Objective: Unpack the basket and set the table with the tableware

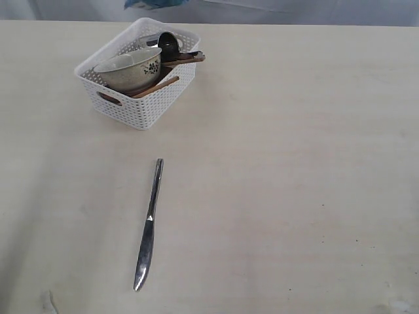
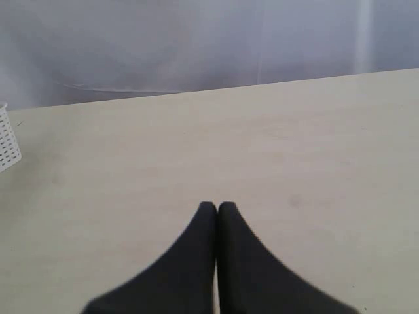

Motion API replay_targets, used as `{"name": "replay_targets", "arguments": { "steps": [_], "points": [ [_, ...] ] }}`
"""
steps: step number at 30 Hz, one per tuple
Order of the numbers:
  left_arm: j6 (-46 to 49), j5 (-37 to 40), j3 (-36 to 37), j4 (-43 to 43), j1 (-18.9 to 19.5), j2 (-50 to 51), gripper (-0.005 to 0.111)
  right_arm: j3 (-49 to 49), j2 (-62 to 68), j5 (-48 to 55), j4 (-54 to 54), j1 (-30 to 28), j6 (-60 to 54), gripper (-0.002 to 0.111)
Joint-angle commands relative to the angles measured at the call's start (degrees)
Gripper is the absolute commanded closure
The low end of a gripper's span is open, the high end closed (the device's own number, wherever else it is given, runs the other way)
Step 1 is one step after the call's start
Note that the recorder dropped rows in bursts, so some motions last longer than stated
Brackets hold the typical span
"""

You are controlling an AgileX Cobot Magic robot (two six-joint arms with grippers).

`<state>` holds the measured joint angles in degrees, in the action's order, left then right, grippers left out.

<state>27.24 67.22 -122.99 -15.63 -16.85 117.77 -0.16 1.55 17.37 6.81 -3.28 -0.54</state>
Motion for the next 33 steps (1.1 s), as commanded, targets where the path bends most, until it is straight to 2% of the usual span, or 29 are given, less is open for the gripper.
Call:
{"name": "replay_targets", "arguments": {
  "steps": [1,7,14,17,23,28,33],
  "points": [
    [4.9,0.6,-0.1,-1.1,-5.3,-0.4,0.107,0.2,-0.2,-0.4,-0.1,0.2,-0.1,0.108],
    [7.5,-5.9,-0.1,5.0,-15.1,0.5,0.107,0.2,-0.2,-0.4,-0.1,0.2,-0.1,0.108],
    [9.2,-8.8,-0.1,6.4,-22.0,9.0,0.107,0.2,-0.2,-0.4,-0.1,0.2,-0.1,0.108],
    [9.8,-11.9,-0.1,6.4,-23.7,11.5,0.107,0.2,-0.2,-0.4,-0.1,0.2,-0.1,0.108],
    [17.8,-16.5,0.0,5.7,-26.4,16.3,0.107,0.2,-0.2,-0.4,-0.1,0.2,-0.1,0.108],
    [22.2,-18.1,0.0,1.7,-26.8,17.5,0.107,0.2,-0.2,-0.4,-0.1,0.2,-0.1,0.108],
    [22.6,-19.2,0.0,1.4,-26.8,18.9,0.107,0.2,-0.2,-0.4,-0.1,0.2,-0.1,0.108]
  ]
}}
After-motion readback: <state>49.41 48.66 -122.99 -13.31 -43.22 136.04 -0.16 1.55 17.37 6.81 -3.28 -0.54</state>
